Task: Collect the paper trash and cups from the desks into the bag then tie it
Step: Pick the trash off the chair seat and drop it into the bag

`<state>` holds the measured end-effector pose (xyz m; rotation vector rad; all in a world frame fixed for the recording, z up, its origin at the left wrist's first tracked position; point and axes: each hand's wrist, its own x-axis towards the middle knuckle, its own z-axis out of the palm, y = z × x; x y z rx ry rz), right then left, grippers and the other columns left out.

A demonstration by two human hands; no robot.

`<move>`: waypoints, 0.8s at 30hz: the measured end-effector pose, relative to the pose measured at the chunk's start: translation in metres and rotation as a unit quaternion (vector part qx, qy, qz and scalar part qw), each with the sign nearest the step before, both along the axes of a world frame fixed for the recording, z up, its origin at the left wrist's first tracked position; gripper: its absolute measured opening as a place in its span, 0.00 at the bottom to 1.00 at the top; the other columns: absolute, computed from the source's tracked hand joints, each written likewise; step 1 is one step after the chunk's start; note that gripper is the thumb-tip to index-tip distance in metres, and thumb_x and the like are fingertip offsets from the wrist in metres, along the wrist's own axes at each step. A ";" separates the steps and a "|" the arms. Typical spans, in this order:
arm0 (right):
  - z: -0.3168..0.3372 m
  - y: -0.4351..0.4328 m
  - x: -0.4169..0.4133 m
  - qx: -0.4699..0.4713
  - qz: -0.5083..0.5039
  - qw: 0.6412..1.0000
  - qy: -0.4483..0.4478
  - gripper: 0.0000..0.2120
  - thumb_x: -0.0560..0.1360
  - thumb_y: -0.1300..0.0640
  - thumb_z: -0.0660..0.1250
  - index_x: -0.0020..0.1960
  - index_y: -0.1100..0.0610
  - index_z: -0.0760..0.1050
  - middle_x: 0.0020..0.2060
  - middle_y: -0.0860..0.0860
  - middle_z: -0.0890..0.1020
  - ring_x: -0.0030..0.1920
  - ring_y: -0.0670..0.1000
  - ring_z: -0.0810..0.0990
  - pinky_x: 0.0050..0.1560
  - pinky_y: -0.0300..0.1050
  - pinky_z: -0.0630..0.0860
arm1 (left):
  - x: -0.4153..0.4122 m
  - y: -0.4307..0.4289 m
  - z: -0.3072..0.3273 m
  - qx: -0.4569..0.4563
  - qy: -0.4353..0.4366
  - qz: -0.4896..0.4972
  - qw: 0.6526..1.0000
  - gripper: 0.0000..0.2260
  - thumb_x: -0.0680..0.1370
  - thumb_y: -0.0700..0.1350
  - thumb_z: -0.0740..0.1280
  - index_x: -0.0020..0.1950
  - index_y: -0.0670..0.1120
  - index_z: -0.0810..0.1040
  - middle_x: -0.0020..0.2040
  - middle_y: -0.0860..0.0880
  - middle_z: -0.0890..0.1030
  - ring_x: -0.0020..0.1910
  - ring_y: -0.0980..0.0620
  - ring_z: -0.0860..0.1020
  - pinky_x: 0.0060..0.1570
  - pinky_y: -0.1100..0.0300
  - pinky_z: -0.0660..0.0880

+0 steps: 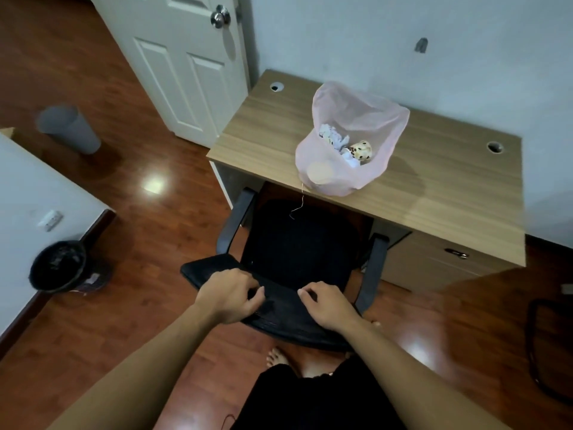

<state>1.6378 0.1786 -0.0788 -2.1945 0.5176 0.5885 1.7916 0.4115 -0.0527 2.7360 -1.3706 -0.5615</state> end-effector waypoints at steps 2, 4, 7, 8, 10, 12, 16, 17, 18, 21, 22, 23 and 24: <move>0.000 -0.002 0.000 -0.005 -0.007 1.000 0.000 0.23 0.89 0.40 0.58 0.68 0.52 0.83 0.60 0.51 0.84 0.55 0.50 0.82 0.52 0.45 0.75 | 0.006 -0.002 -0.001 -0.007 -0.027 0.018 0.999 0.26 0.83 0.65 0.52 0.38 0.49 0.78 0.37 0.52 0.79 0.34 0.50 0.77 0.31 0.54 0.74; -0.001 -0.003 0.001 -0.011 -0.009 1.000 0.004 0.24 0.88 0.39 0.58 0.67 0.53 0.84 0.56 0.50 0.86 0.53 0.50 0.84 0.51 0.47 0.78 | 0.013 -0.007 0.000 -0.007 -0.043 0.032 0.999 0.26 0.81 0.64 0.54 0.35 0.47 0.75 0.33 0.51 0.78 0.32 0.49 0.76 0.29 0.55 0.71; 0.004 -0.008 0.003 -0.001 -0.008 1.000 0.026 0.26 0.88 0.35 0.56 0.65 0.52 0.84 0.51 0.52 0.88 0.48 0.53 0.86 0.51 0.54 0.81 | 0.021 -0.020 0.003 -0.016 -0.042 0.050 0.998 0.26 0.80 0.63 0.56 0.33 0.45 0.73 0.29 0.50 0.75 0.29 0.49 0.74 0.27 0.57 0.66; 0.005 -0.009 0.004 0.003 -0.003 0.999 0.033 0.27 0.87 0.33 0.55 0.65 0.51 0.84 0.52 0.53 0.88 0.49 0.54 0.86 0.53 0.56 0.82 | 0.024 -0.024 0.003 -0.021 -0.038 0.056 0.997 0.25 0.79 0.63 0.57 0.32 0.45 0.72 0.29 0.50 0.74 0.28 0.49 0.73 0.27 0.58 0.65; 0.008 -0.009 0.004 -0.002 0.007 0.999 0.039 0.33 0.85 0.28 0.51 0.69 0.48 0.83 0.58 0.50 0.86 0.56 0.54 0.85 0.59 0.58 0.82 | 0.029 -0.033 0.004 -0.030 -0.035 0.067 0.997 0.25 0.78 0.62 0.58 0.30 0.45 0.70 0.28 0.50 0.73 0.28 0.49 0.73 0.28 0.58 0.64; 0.008 -0.010 0.003 -0.044 0.004 0.998 0.033 0.39 0.81 0.21 0.45 0.68 0.44 0.82 0.60 0.46 0.84 0.58 0.53 0.83 0.61 0.61 0.80 | 0.034 -0.043 0.005 -0.035 -0.035 0.073 0.996 0.24 0.78 0.61 0.59 0.29 0.45 0.69 0.27 0.50 0.73 0.27 0.48 0.73 0.29 0.58 0.66; 0.015 -0.020 0.003 -0.190 -0.018 0.981 -0.046 0.36 0.85 0.28 0.42 0.48 0.47 0.82 0.41 0.47 0.79 0.42 0.54 0.81 0.48 0.55 0.81 | 0.044 -0.062 0.006 -0.036 -0.029 0.080 0.996 0.23 0.77 0.59 0.60 0.30 0.45 0.70 0.27 0.49 0.74 0.27 0.48 0.72 0.29 0.57 0.69; 0.019 -0.023 0.005 -0.209 -0.027 0.976 -0.058 0.36 0.86 0.30 0.42 0.46 0.49 0.82 0.39 0.48 0.78 0.40 0.54 0.80 0.44 0.54 0.81 | 0.047 -0.066 0.006 -0.036 -0.028 0.079 0.996 0.23 0.77 0.60 0.59 0.30 0.45 0.71 0.27 0.49 0.74 0.27 0.48 0.73 0.30 0.57 0.70; 0.020 -0.026 0.008 -0.220 -0.034 0.973 -0.064 0.36 0.86 0.31 0.44 0.45 0.50 0.82 0.38 0.48 0.78 0.38 0.53 0.79 0.39 0.52 0.80 | 0.050 -0.070 0.006 -0.036 -0.028 0.078 0.996 0.22 0.76 0.60 0.59 0.30 0.45 0.71 0.27 0.49 0.75 0.28 0.48 0.73 0.30 0.57 0.70; 0.023 -0.035 0.021 -0.230 -0.045 0.970 -0.068 0.32 0.87 0.33 0.47 0.41 0.51 0.79 0.35 0.48 0.77 0.36 0.53 0.78 0.32 0.49 0.72 | 0.062 -0.080 0.005 -0.043 -0.034 0.073 0.996 0.22 0.76 0.60 0.58 0.31 0.46 0.73 0.29 0.50 0.75 0.30 0.47 0.74 0.31 0.56 0.68; 0.024 -0.038 0.025 -0.230 -0.049 0.970 -0.065 0.32 0.87 0.34 0.48 0.41 0.51 0.79 0.36 0.49 0.78 0.37 0.53 0.78 0.33 0.49 0.72 | 0.067 -0.083 0.004 -0.047 -0.037 0.070 0.996 0.22 0.76 0.60 0.58 0.31 0.46 0.74 0.29 0.50 0.76 0.30 0.47 0.74 0.31 0.56 0.68; 0.025 -0.041 0.029 -0.233 -0.054 0.969 -0.061 0.32 0.87 0.34 0.48 0.43 0.51 0.81 0.37 0.49 0.80 0.38 0.54 0.80 0.35 0.49 0.73 | 0.072 -0.086 0.003 -0.051 -0.040 0.066 0.996 0.22 0.76 0.60 0.57 0.32 0.47 0.75 0.30 0.50 0.76 0.31 0.47 0.74 0.31 0.56 0.67; 0.025 -0.044 0.033 -0.238 -0.060 0.968 -0.059 0.32 0.87 0.34 0.49 0.45 0.51 0.82 0.38 0.50 0.81 0.40 0.55 0.81 0.37 0.50 0.75 | 0.077 -0.089 0.003 -0.053 -0.044 0.064 0.996 0.22 0.76 0.61 0.58 0.33 0.47 0.77 0.30 0.50 0.77 0.31 0.47 0.75 0.31 0.56 0.67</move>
